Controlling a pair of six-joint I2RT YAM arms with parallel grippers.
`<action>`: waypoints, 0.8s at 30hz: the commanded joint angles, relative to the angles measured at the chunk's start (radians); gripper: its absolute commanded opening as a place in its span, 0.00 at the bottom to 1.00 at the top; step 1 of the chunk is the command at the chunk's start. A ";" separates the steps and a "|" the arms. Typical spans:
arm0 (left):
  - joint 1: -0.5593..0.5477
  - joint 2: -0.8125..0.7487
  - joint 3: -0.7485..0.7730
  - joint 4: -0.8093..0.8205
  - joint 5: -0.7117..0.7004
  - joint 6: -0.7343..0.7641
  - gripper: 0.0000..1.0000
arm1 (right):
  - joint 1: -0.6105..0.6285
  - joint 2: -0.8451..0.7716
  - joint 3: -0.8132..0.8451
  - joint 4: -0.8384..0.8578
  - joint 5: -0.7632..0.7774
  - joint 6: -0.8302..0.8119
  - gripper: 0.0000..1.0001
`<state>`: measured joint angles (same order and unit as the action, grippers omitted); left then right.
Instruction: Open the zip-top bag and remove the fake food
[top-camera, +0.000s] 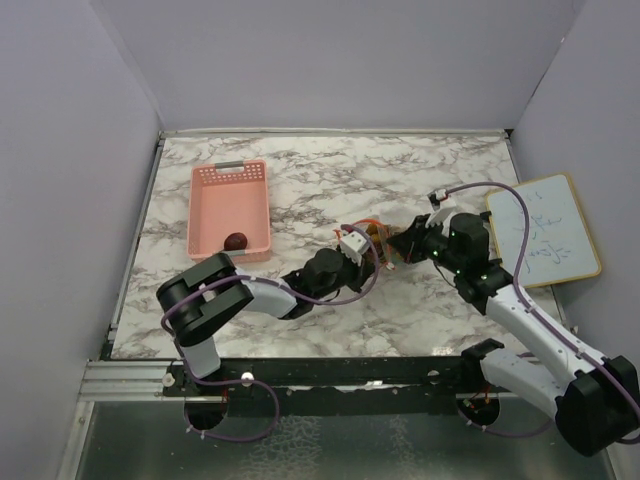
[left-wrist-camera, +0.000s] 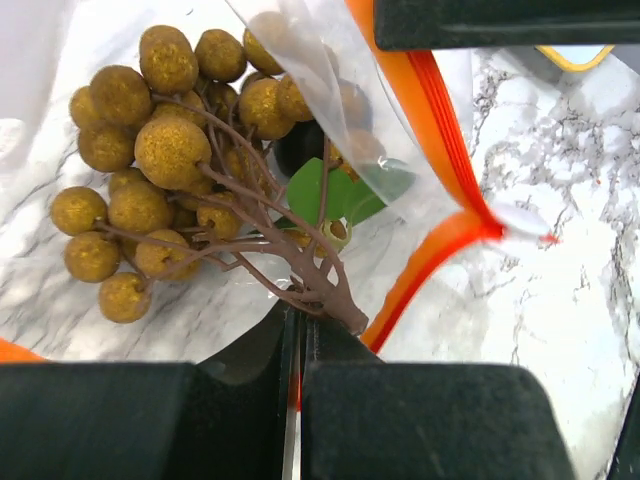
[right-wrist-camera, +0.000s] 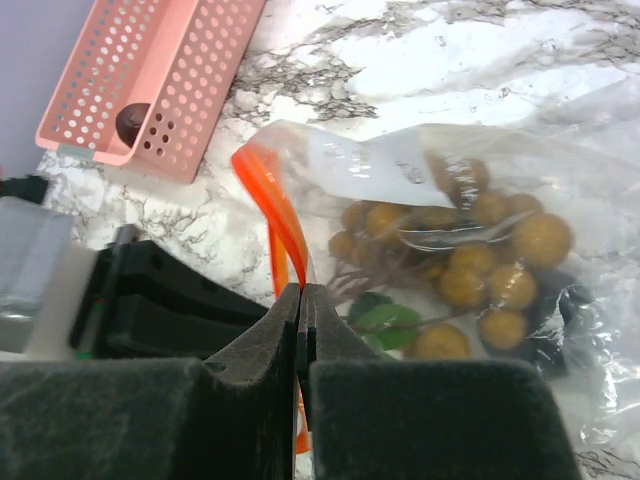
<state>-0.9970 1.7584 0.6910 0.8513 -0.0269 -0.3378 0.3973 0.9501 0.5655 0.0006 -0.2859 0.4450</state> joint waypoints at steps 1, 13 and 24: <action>-0.003 -0.148 -0.090 0.029 -0.059 0.018 0.00 | -0.006 0.018 0.011 0.018 0.078 -0.030 0.01; -0.002 -0.404 -0.196 0.033 -0.255 0.056 0.00 | -0.004 0.079 -0.058 0.109 -0.018 -0.015 0.01; 0.002 -0.503 -0.141 -0.018 -0.310 0.047 0.00 | 0.012 0.157 -0.078 0.147 -0.021 -0.029 0.01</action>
<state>-0.9970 1.3064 0.5159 0.8207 -0.2630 -0.2955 0.3977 1.0954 0.4995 0.0917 -0.2817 0.4290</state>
